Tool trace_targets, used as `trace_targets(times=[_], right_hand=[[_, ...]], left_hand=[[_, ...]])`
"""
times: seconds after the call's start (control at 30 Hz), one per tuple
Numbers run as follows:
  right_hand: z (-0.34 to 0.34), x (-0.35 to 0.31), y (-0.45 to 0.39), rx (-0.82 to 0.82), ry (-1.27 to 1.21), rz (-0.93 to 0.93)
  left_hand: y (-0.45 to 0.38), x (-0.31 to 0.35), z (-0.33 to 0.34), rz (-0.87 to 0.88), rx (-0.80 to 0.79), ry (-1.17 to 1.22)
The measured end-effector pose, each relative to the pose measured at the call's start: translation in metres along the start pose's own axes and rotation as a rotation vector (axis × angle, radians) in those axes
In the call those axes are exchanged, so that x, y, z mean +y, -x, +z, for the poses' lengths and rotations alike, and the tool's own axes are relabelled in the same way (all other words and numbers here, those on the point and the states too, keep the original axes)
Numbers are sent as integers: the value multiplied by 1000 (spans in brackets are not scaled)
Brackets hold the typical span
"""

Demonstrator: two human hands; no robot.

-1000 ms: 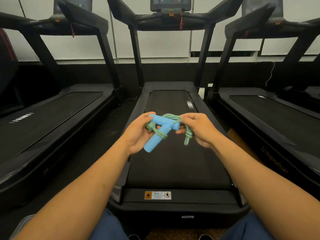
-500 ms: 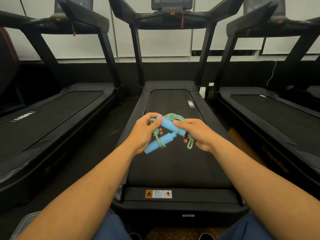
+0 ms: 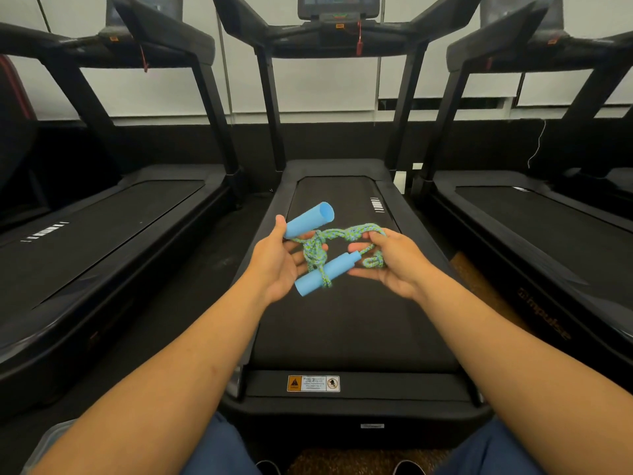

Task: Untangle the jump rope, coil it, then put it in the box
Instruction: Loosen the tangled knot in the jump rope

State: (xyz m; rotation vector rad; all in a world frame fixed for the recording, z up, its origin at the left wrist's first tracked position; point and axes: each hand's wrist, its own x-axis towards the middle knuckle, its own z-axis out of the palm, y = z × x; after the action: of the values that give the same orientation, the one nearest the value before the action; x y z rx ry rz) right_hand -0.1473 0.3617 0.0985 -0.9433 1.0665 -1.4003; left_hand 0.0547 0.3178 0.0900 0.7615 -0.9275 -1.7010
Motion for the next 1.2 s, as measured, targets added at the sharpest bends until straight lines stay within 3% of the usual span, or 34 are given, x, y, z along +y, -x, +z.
trace_targets(times=[0.23, 0.47, 0.73, 1.0, 1.2], right_hand=[[3, -2, -3, 59, -55, -2], [9, -4, -3, 35, -224, -39], [9, -5, 3, -39, -180, -24], [0, -2, -1, -76, 297, -116], [-17, 0, -9, -6, 714, -263]], left_hand=[[5, 3, 2, -9, -87, -66], [8, -16, 8, 83, -169, -539], [9, -27, 13, 253, -192, -782], [5, -20, 16, 357, -64, -678], [3, -10, 12, 289, -26, -541]])
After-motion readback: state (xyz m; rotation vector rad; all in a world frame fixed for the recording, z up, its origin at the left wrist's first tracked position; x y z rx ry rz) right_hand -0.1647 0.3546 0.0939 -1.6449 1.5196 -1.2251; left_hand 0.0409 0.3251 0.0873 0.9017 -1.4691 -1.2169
